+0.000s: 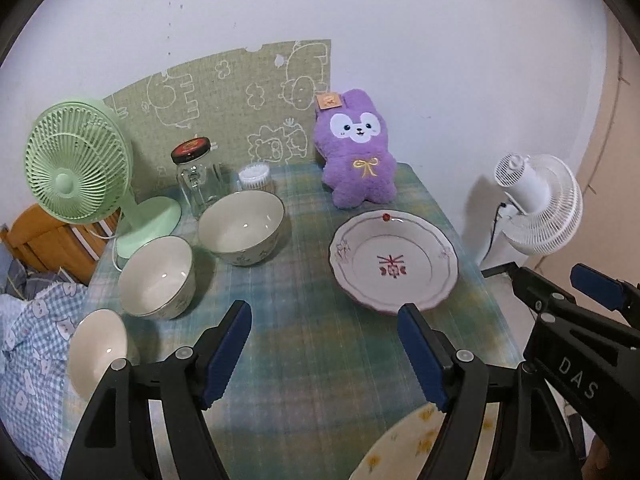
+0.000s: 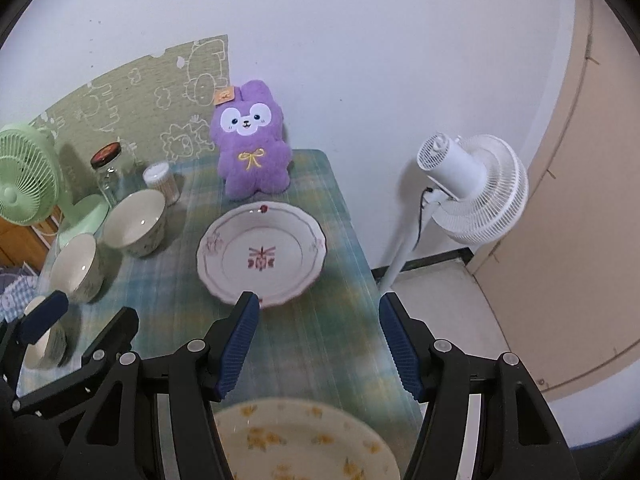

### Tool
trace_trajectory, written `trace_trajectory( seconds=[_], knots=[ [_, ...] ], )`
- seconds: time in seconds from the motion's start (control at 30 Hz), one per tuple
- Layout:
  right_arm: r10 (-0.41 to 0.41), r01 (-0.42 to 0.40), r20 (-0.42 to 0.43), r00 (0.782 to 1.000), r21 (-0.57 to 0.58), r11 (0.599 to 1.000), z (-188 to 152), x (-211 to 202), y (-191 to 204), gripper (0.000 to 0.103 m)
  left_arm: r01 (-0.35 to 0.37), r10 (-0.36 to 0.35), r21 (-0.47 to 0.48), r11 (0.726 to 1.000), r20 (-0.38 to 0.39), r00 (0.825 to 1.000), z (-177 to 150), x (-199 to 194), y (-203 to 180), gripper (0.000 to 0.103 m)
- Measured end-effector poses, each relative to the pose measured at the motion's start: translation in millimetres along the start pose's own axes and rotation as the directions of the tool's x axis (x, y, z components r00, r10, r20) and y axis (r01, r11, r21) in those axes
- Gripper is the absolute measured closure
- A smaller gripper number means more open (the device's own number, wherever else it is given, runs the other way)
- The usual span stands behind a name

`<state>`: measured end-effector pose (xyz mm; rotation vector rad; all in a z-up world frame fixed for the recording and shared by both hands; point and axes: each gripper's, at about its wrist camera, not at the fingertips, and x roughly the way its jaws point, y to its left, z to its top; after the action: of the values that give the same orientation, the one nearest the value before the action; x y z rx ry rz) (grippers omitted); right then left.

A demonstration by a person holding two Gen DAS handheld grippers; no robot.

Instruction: Organize plates and bowls

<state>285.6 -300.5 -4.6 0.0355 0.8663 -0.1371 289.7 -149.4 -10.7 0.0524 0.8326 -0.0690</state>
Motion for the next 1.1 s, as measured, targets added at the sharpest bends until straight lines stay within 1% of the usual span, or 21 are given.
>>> trace_trajectory(
  seconds=[0.2, 0.47, 0.6, 0.83, 0.97, 1.1],
  knots=[
    [0.027, -0.027, 0.006, 1.000, -0.029, 0.999, 21.4, 39.1, -1.5, 0.037, -0.039, 0.038, -0.040, 0.998, -0.010, 0.999, 19.4, 37.5, -6.1, 0.026],
    [0.063, -0.064, -0.022, 0.998, -0.037, 0.997, 41.0, 102.9, -5.6, 0.037, -0.086, 0.085, -0.056, 0.995, -0.017, 0.996, 34.0, 87.5, -15.2, 0.026],
    [0.077, -0.078, -0.032, 0.997, -0.039, 0.996, 44.2, 131.1, -6.1, 0.037, -0.093, 0.091, -0.066, 0.993, -0.034, 0.995, 37.2, 116.3, -16.2, 0.027],
    [0.090, -0.090, -0.077, 0.993, 0.000, 0.996, 46.9, 177.3, -13.8, 0.037, -0.106, 0.102, -0.054, 0.993, -0.064, 0.993, 41.0, 156.2, -26.0, 0.029],
    [0.082, -0.082, -0.089, 0.993, -0.003, 0.997, 45.8, 193.1, -13.8, 0.037, -0.107, 0.102, -0.062, 0.992, -0.082, 0.991, 39.2, 170.6, -28.0, 0.031],
    [0.053, -0.056, -0.090, 0.995, -0.033, 0.998, 43.7, 202.0, -9.2, 0.038, -0.112, 0.106, -0.055, 0.992, -0.099, 0.989, 36.2, 181.9, -31.6, 0.037]
  ],
)
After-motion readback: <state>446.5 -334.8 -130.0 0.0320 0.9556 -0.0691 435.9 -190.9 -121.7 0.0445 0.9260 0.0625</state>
